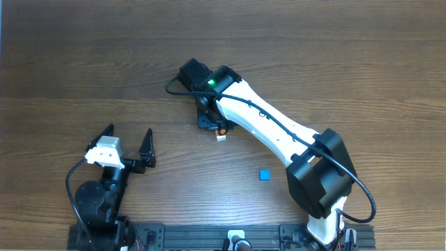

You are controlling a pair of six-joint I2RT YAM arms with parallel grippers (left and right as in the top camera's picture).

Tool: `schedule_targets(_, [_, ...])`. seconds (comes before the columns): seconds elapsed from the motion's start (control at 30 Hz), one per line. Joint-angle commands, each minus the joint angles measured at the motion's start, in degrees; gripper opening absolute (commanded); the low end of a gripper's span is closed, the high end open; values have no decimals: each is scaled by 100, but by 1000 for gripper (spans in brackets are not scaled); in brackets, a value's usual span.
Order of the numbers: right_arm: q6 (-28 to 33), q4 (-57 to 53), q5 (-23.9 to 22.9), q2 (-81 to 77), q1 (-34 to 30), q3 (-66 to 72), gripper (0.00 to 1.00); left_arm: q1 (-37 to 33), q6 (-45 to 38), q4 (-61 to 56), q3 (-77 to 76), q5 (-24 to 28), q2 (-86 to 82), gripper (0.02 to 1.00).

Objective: Stack Cubes

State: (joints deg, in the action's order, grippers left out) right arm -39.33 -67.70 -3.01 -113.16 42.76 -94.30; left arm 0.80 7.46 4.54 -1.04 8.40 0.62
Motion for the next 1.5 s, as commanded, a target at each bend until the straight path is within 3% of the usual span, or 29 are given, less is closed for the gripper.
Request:
schedule_targets(0.03, [-94, 44, -68, -269, 31, -50, 14, 22, -85, -2, 28, 55, -46, 1000])
schedule_targets(0.27, [-92, 83, -2, -273, 31, -50, 40, 22, -85, -4, 28, 55, -46, 1000])
schedule_targets(0.4, [-92, 81, -2, -273, 31, -50, 202, 20, -85, -4, 28, 55, -46, 1000])
schedule_targets(0.6, [-92, 79, -2, -275, 31, -50, 544, 20, -85, -4, 28, 55, -46, 1000])
schedule_targets(0.67, [-92, 68, -2, -275, 31, -50, 700, 22, -85, -4, 28, 55, -46, 1000])
schedule_targets(0.73, [-92, 66, -2, -275, 31, -50, 932, 22, -85, -4, 28, 55, -46, 1000])
schedule_targets(0.77, [-92, 66, -2, -275, 31, -50, 991, 22, -83, -2, 28, 55, -46, 1000])
schedule_targets(1.23, [219, -894, -188, 1117, 380, 74, 991, 22, -85, -2, 28, 55, -46, 1000])
schedule_targets(1.5, [-229, -778, -179, 2524, 479, 1897, 993, 22, -85, -4, 28, 55, -46, 1000])
